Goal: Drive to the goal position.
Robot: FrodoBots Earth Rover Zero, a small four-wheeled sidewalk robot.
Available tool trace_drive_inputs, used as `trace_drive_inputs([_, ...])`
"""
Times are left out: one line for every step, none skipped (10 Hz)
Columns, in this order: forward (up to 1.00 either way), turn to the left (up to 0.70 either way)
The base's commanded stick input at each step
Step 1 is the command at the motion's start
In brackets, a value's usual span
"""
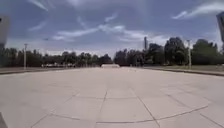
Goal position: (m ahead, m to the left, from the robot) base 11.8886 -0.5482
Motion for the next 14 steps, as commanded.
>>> trace_drive_inputs([0.53, 0.00])
trace_drive_inputs([0.53, 0.00])
trace_drive_inputs([0.53, 0.00])
trace_drive_inputs([0.53, 0.00])
trace_drive_inputs([0.53, 0.00])
trace_drive_inputs([0.53, 0.00])
trace_drive_inputs([0.55, 0.00])
trace_drive_inputs([0.56, 0.00])
trace_drive_inputs([0.56, 0.00])
trace_drive_inputs([0.56, 0.00])
trace_drive_inputs([0.56, 0.00])
trace_drive_inputs([0.56, 0.00])
trace_drive_inputs([0.56, 0.00])
trace_drive_inputs([0.56, 0.00])
